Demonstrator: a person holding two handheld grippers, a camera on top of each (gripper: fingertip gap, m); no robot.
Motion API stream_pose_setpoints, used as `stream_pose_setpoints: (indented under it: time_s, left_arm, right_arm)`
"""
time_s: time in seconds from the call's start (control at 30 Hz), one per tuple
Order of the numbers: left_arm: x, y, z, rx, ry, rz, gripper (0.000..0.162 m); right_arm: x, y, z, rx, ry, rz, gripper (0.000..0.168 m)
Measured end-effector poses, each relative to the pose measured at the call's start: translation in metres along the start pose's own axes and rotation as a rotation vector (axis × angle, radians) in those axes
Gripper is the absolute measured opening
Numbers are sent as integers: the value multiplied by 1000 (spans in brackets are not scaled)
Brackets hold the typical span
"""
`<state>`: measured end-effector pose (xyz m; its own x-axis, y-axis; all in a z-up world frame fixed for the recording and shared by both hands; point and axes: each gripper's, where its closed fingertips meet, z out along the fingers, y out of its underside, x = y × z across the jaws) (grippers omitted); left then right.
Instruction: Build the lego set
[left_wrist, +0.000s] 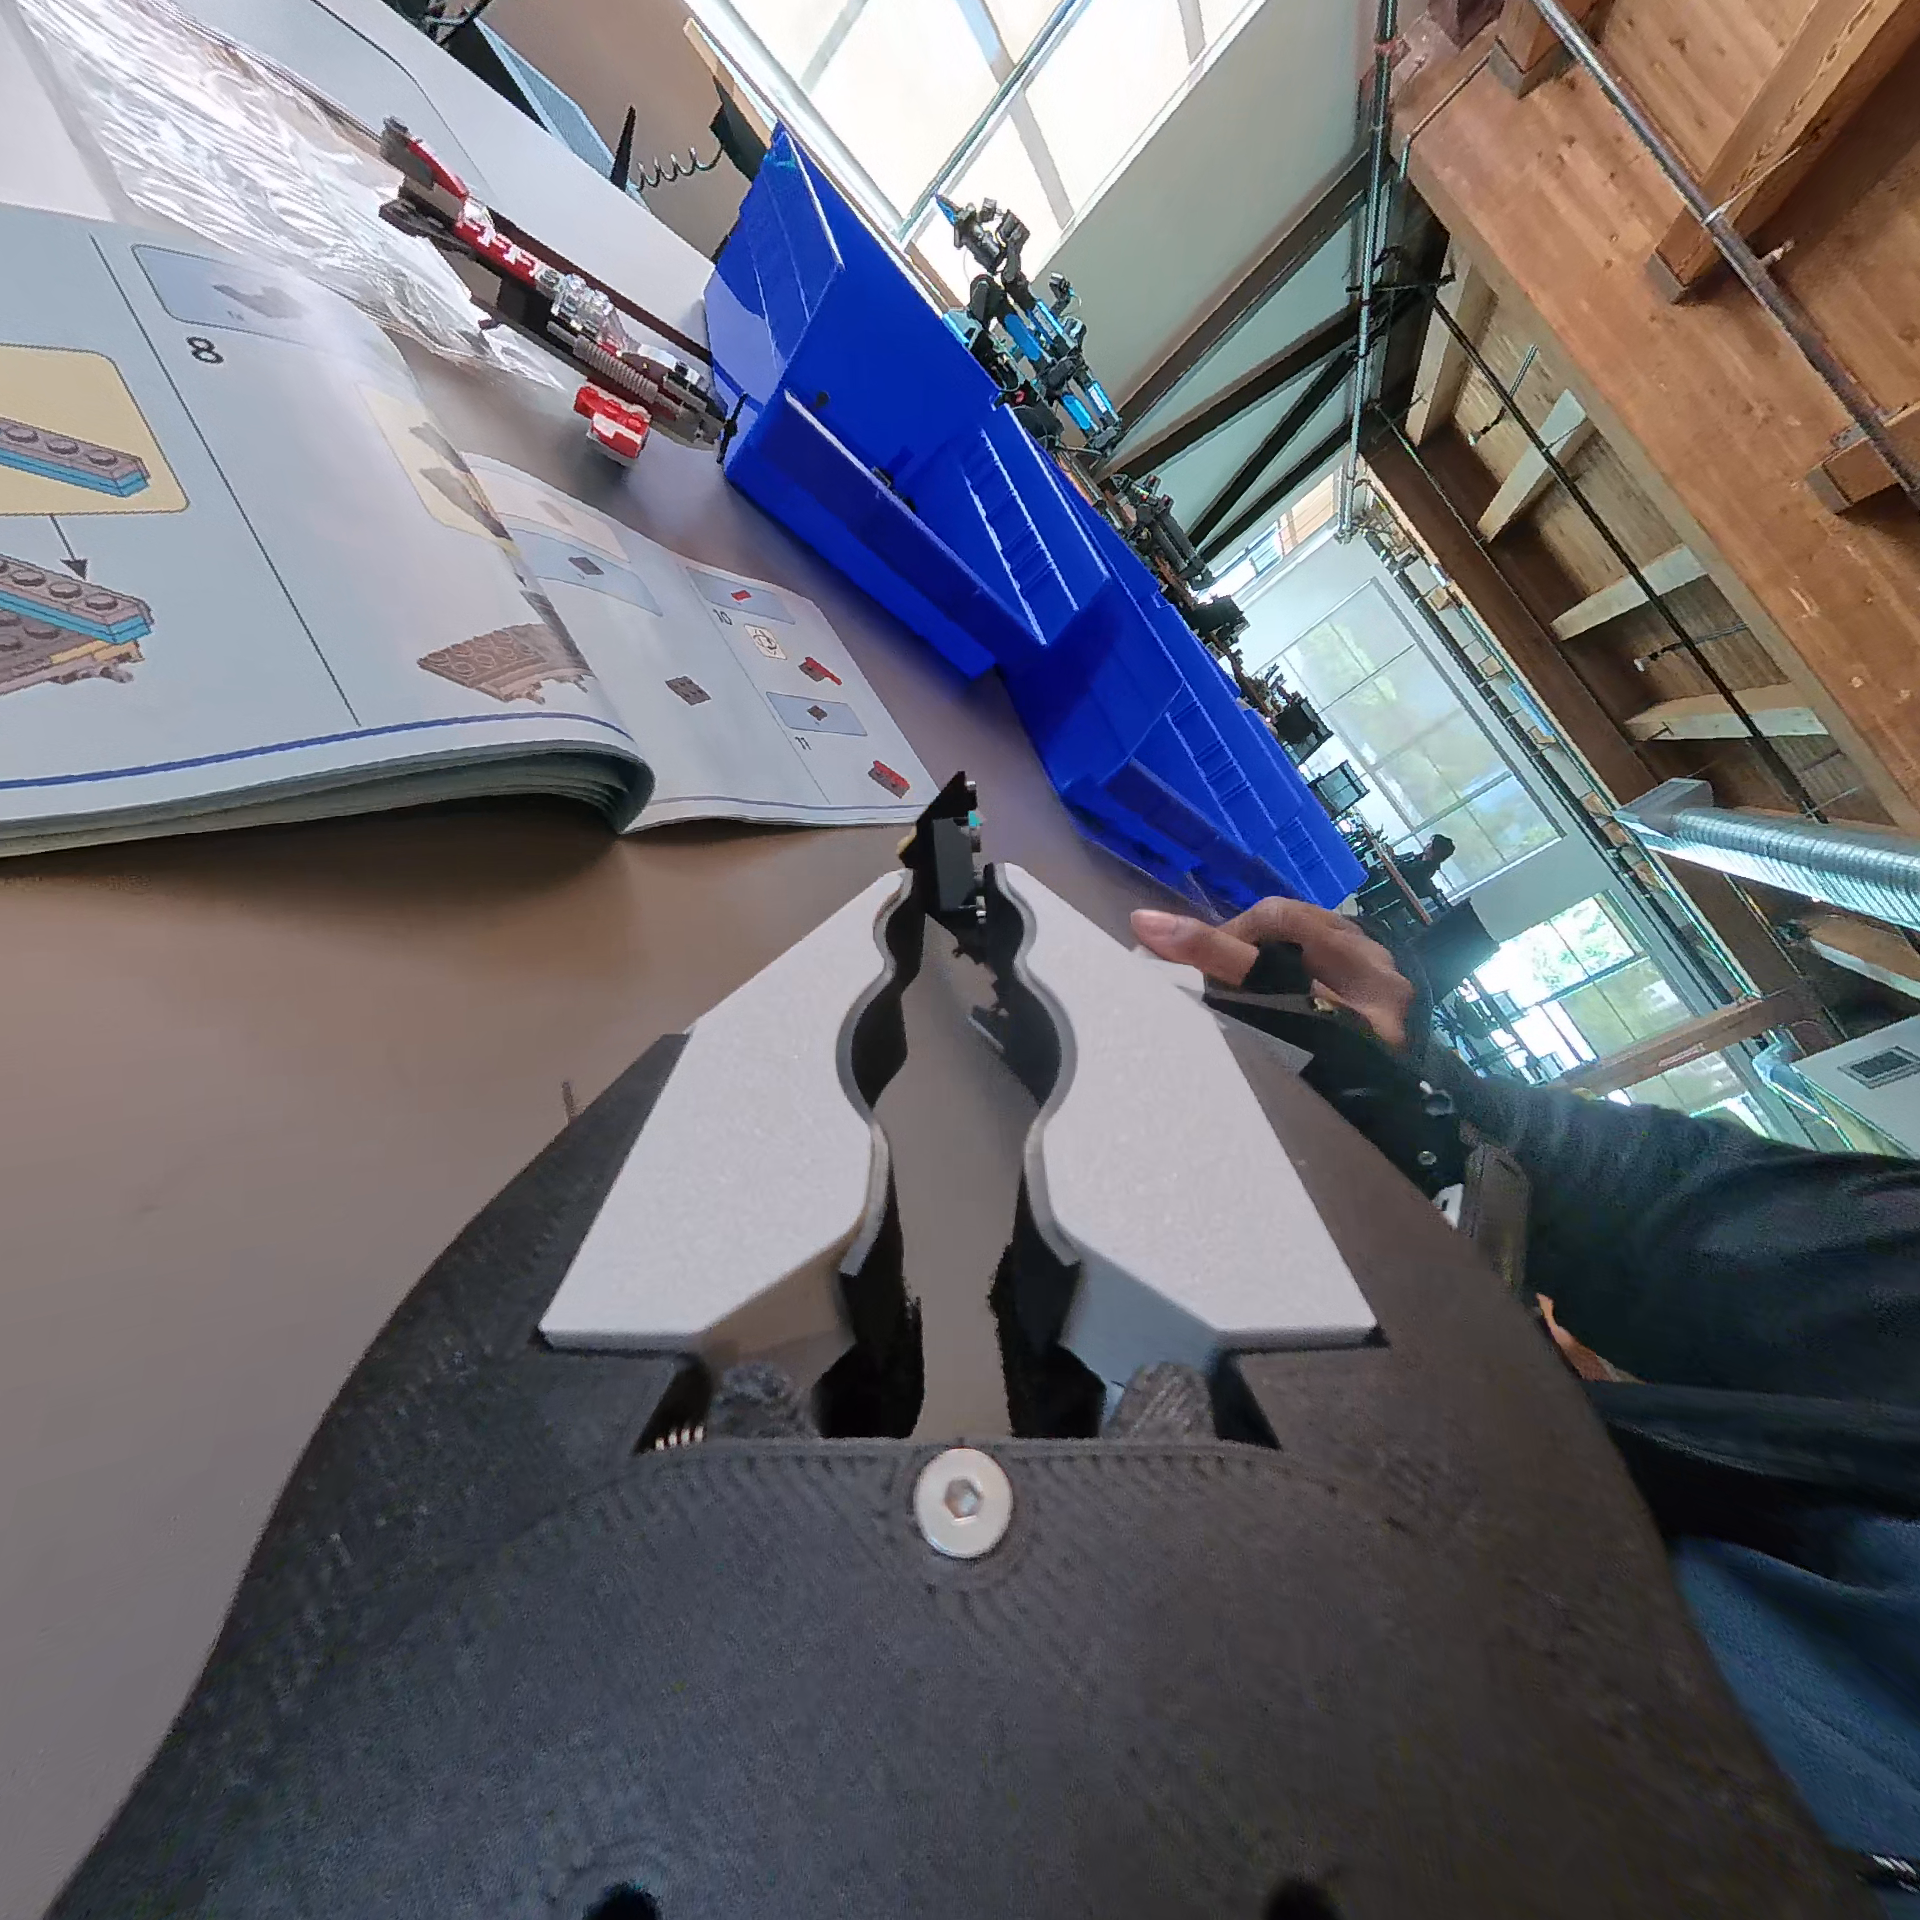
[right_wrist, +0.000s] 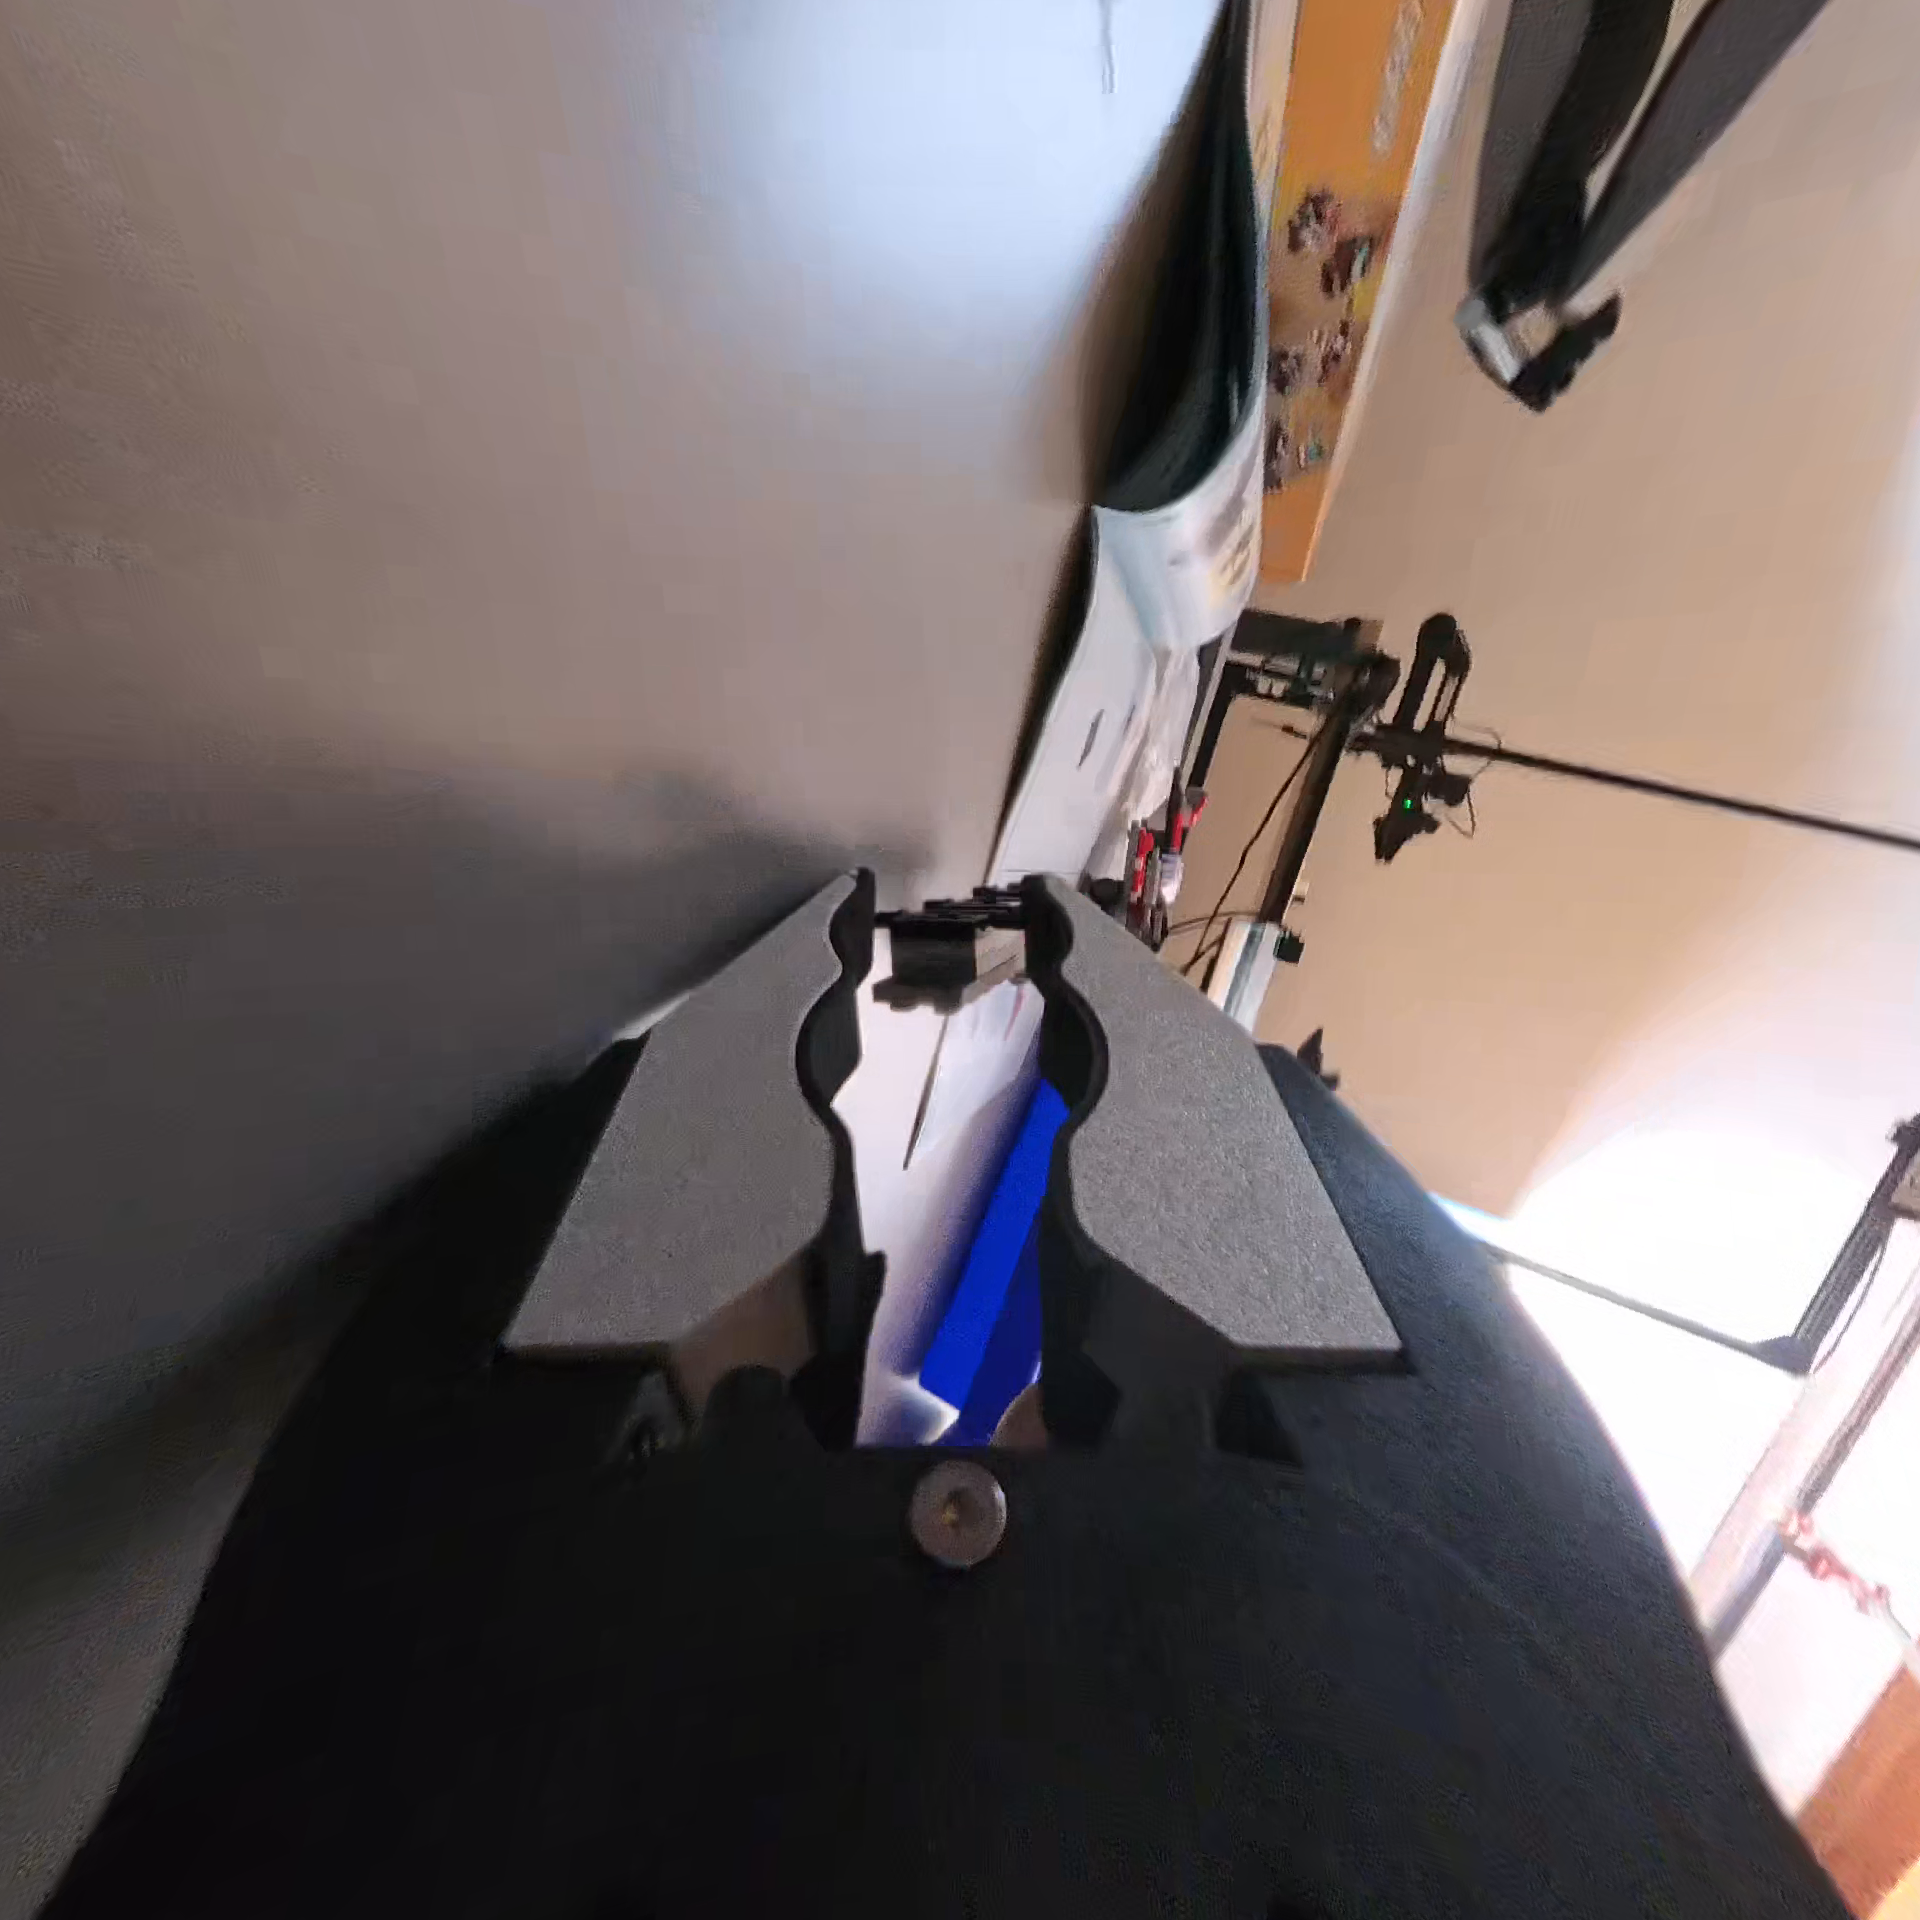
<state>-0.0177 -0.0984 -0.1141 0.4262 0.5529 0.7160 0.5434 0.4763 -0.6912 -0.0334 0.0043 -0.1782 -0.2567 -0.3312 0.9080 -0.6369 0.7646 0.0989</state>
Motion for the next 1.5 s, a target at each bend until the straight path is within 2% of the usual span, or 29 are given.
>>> stream_pose_setpoints:
  time_s: [0.13, 0.3, 0.43, 0.53, 0.6, 0.73, 0.8, 0.97, 1.07, 1.17, 1.27, 1.4, 1.5]
  left_arm:
    - [3, 0, 1, -2, 2, 8, 11]
    - [4, 4, 4, -16, 5, 6, 11]
    - [7, 7, 8, -33, 16, 9, 11]
    - [10, 9, 10, -41, 21, 15, 11]
    - [11, 9, 10, -43, 23, 17, 11]
    - [10, 11, 11, -47, 26, 15, 11]
    - [10, 12, 12, -51, 29, 11, 11]
    - [13, 14, 15, -59, 44, 5, 11]
    - [14, 15, 17, -62, 50, 4, 11]
    - [17, 16, 17, -63, 54, 6, 11]
    - [18, 15, 17, -60, 53, 12, 11]
    - [19, 12, 14, -50, 51, 15, 11]
    - [18, 11, 13, -48, 49, 16, 11]
  right_arm:
    - [-3, 2, -6, 63, -54, -30, 30]
    - [-8, -3, -10, 155, -70, -263, 27]
    - [-6, -12, -15, 223, -64, -400, 35]
    - [-4, -17, -18, 264, -68, -385, 42]
    - [-1, -18, -21, 280, -87, -276, 51]
    - [8, -16, -31, 308, -126, 63, 55]
    - [12, -10, -34, 292, -155, 293, 56]
    - [7, 2, -37, 232, -313, 1021, 55]
    - [0, 6, -31, 156, -359, 1198, 50]
    - [-6, 4, -23, 99, -365, 1128, 22]
    - [-4, 1, -17, 51, -325, 928, 17]
    - [-1, 3, -10, -39, -216, 540, 10]
    - [0, -2, -8, -47, -175, 403, 11]
